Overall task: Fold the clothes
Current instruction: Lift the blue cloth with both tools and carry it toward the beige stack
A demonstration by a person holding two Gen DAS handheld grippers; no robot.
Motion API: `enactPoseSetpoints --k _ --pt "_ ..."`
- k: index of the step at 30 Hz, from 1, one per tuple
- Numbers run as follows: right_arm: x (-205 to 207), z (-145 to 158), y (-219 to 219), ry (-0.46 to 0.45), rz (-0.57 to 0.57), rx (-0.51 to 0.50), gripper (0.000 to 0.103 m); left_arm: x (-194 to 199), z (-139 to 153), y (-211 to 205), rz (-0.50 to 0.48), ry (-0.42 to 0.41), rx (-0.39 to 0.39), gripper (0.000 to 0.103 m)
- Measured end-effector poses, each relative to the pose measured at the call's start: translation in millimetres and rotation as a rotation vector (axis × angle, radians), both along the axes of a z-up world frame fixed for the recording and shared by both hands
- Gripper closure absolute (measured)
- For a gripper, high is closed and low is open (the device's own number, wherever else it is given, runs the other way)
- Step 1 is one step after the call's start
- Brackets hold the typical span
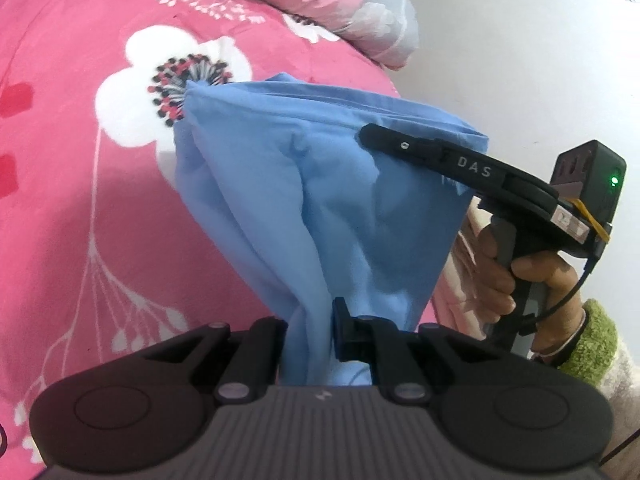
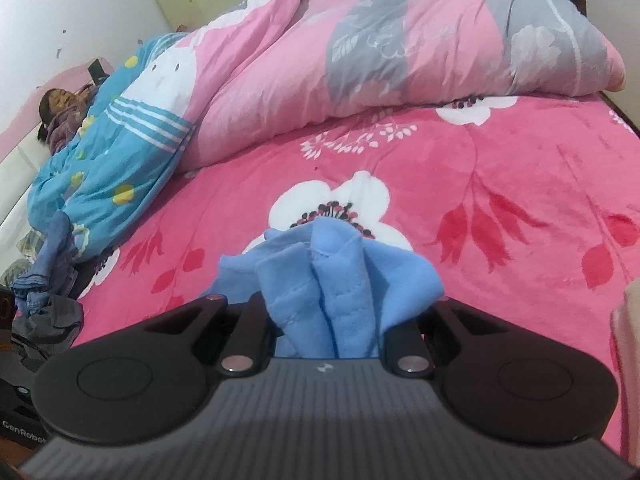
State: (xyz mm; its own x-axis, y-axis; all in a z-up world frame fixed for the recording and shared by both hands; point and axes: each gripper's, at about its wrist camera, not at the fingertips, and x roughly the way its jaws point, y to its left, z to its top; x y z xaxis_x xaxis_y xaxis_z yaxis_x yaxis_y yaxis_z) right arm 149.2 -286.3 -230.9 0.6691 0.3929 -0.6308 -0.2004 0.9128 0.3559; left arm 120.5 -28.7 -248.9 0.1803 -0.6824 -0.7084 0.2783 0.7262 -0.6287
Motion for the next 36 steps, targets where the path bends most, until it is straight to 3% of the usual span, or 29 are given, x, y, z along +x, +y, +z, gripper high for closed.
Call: enactPoseSetpoints --k 18,29,36 --pt "-14 30 -46 -0.018 -0.006 0.040 0.091 -27 30 -40 0.028 -0.046 -0.020 0.094" --pt "-24 56 -90 -0.012 -0.038 0.045 0.091 -33 60 -89 -0.035 -0.052 -0.037 0.094" --pt "-31 63 -117 -0.011 -0.079 0.050 0.091 -35 64 -113 -0.055 -0.039 -0.062 0.094"
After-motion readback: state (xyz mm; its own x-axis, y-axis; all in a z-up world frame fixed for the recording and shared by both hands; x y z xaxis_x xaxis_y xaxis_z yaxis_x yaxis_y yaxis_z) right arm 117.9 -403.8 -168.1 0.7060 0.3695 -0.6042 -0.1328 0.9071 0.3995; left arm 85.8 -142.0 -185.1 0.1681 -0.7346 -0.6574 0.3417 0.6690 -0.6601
